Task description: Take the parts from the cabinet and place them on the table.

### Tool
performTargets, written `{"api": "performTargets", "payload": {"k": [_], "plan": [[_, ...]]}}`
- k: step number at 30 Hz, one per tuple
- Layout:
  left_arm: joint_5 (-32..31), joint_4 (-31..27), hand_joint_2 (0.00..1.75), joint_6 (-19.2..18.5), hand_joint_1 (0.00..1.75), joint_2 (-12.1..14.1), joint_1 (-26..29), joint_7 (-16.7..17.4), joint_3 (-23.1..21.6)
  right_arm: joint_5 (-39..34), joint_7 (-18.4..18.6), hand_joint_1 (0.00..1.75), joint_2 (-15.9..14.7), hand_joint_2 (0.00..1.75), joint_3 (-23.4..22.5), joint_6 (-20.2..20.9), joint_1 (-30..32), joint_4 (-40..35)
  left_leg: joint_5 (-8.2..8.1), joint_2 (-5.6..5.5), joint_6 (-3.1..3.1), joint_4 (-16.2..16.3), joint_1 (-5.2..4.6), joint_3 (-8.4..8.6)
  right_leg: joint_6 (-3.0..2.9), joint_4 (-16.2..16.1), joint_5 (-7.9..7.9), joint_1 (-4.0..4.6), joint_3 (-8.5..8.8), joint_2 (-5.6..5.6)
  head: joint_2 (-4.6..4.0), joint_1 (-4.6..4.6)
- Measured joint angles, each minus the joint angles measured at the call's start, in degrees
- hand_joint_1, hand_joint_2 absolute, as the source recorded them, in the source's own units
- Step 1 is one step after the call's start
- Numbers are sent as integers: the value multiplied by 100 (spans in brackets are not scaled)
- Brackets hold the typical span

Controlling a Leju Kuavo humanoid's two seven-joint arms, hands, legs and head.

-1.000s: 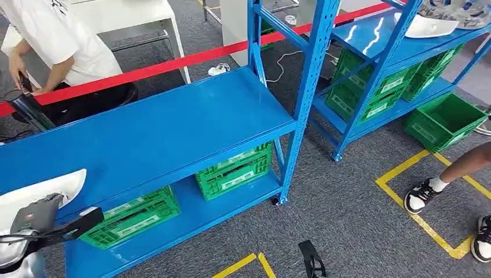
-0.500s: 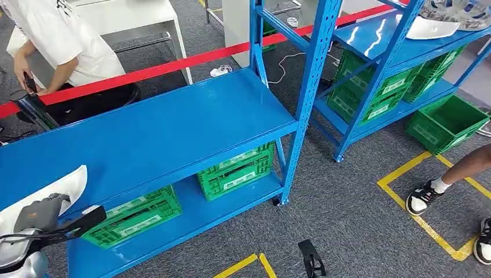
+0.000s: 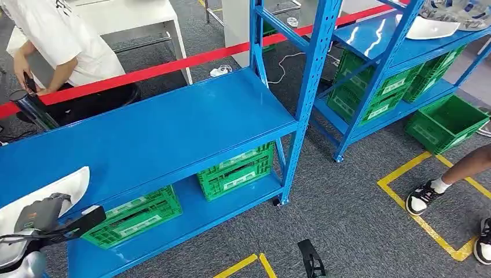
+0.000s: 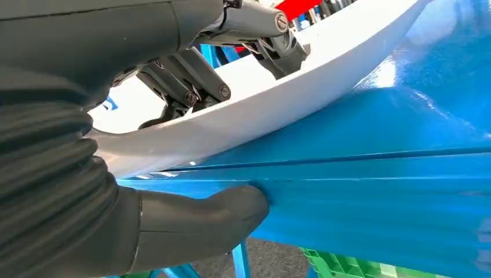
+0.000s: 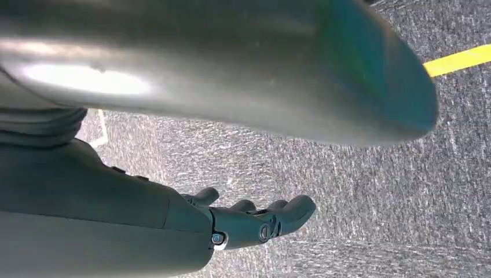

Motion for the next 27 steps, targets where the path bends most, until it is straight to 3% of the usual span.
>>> {"api": "performTargets", "payload": {"k": [6, 13, 27], "plan": [[254, -4, 175, -554, 175, 85, -158, -562, 0, 31, 0, 0, 0, 0, 0, 26, -6, 0, 0, 1, 0, 0, 0, 0, 0, 0, 0, 1, 1, 1, 0, 0], [354, -7, 175, -1308, 175, 186, -454, -851, 0, 81, 2, 0, -2, 0, 0, 57, -12, 0, -1, 10, 0, 2, -1, 1, 0, 0, 1, 1, -3, 11, 0, 0], [496, -79, 175, -1303, 175, 216, -798, -969, 0, 57, -41, 0, -2, 0, -39, 50, -8, 0, -14, 32, -4, 4, 0, -5, 1, 0, 1, 2, -21, 47, 0, 0]]}}
